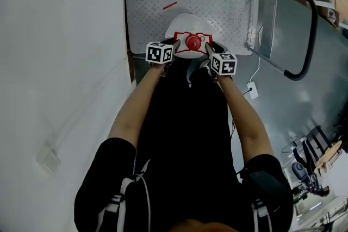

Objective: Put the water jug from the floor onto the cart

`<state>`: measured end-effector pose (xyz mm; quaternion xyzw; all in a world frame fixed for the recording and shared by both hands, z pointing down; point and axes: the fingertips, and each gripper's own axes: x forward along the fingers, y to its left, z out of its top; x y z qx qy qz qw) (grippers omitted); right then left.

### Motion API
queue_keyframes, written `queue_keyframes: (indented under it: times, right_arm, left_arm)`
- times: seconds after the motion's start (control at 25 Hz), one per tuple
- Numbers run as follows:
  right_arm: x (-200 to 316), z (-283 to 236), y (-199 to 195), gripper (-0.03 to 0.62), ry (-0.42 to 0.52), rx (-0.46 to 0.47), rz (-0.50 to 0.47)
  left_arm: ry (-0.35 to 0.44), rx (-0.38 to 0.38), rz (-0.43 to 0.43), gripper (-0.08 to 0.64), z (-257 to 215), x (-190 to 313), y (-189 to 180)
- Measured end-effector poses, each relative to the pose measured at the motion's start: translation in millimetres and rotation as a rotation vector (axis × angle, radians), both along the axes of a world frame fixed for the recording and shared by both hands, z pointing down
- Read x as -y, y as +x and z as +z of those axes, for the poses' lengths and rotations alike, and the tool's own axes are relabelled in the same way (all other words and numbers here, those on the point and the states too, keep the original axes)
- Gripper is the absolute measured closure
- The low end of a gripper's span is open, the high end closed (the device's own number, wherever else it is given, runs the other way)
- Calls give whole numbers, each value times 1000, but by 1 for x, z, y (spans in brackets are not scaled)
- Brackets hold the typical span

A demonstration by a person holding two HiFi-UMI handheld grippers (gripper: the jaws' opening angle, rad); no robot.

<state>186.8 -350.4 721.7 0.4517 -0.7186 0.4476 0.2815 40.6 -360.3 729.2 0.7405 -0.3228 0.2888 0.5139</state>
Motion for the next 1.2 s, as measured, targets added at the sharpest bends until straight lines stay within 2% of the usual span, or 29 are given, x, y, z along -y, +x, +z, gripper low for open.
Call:
queue_keyframes:
  times: [0.2,0.4,0.6,0.76,0.88,1.0,1.08,1.2]
  right_arm:
    - [20,5,3,500,22,33,68]
    - [22,7,4,500,8,13,72]
    - [17,9,8,500,-16,-18,91]
    - [15,4,16,461,-36,-34,121]
    - [12,-4,21,449,-28,-55,119]
    - [8,-17,22,448,-7,-44,130]
    - [1,-31,23,448,16,-23,137]
    - [-9,-63,25,449,101,-12,135]
  left_arm:
    - [-10,-23,11,465,13,25,-10]
    - [-36,25,66,465,18,18,-13]
    - [-36,-17,76,463,17,7,-10]
    - [-6,-4,95,436,13,3,-15]
    - [-22,-38,83,413,10,0,-23]
    - [-1,-59,77,400,4,2,-35]
    - [17,-99,35,400,-9,1,-42]
    - [52,-216,-118,400,-45,1,-47]
